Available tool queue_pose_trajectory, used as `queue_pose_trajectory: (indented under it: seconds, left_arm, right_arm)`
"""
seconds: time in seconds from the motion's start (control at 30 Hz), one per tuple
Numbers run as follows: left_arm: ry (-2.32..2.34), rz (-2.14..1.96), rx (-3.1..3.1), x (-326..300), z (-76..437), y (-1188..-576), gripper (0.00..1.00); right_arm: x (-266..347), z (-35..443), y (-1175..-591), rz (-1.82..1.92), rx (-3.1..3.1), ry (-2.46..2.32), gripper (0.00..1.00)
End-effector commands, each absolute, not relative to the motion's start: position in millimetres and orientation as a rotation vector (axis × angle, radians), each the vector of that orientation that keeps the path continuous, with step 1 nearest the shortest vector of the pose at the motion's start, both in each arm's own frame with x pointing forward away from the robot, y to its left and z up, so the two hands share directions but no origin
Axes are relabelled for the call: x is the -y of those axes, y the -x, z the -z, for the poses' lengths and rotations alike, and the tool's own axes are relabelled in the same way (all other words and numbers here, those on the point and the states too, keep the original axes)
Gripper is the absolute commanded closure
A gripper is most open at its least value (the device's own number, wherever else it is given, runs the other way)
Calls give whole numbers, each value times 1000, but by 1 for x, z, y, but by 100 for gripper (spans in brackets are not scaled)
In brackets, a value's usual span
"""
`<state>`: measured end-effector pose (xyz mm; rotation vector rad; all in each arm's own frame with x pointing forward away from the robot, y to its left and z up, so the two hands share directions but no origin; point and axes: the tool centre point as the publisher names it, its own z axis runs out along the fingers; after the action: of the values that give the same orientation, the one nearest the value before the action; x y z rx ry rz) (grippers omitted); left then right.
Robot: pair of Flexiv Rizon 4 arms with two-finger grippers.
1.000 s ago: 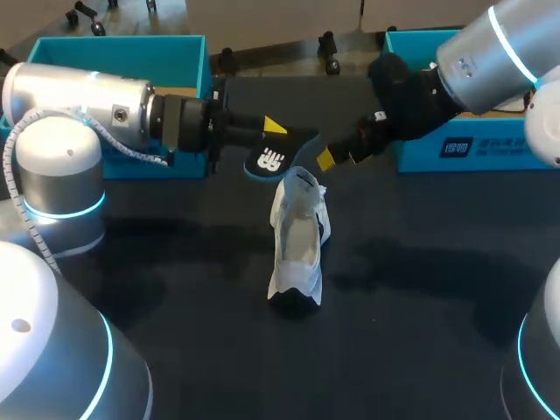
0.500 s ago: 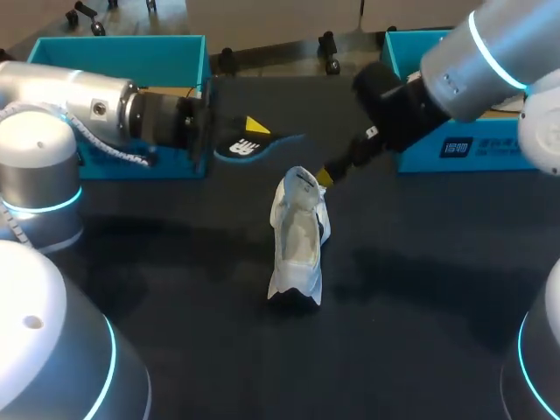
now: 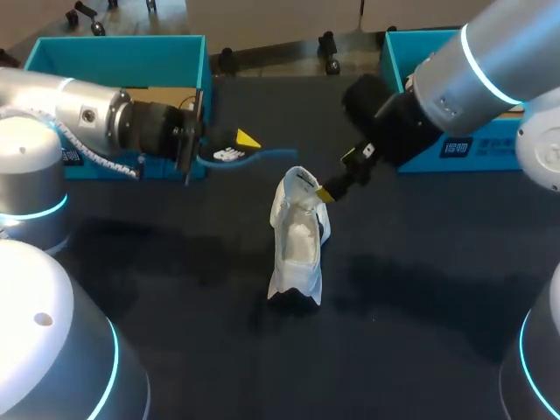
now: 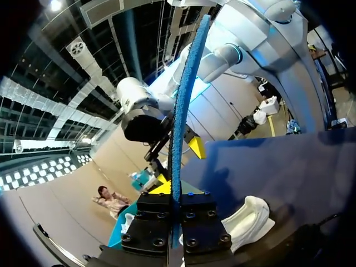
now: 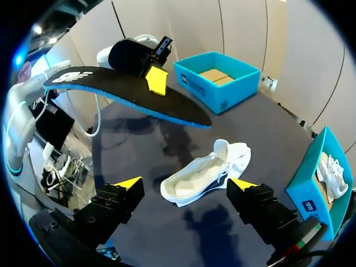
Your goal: Take the shoe out of the shoebox, open the shoe tongue, remove and reinsert the insole, then place the shoe into the shoebox
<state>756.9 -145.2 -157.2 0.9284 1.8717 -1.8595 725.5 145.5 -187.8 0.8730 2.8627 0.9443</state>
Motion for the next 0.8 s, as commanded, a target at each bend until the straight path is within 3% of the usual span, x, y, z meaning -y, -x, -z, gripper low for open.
queue_pose_trajectory:
  seconds: [0.03, 0.8]
  left_arm:
    - [-888, 1863, -1870, 143, 160, -742, 100]
    - [-868, 1838, -1878, 158, 206, -720, 100]
  right_arm:
    - [-155, 194, -725, -938, -2866, -866, 0]
    - [-150, 220, -709, -909, -2850, -884, 0]
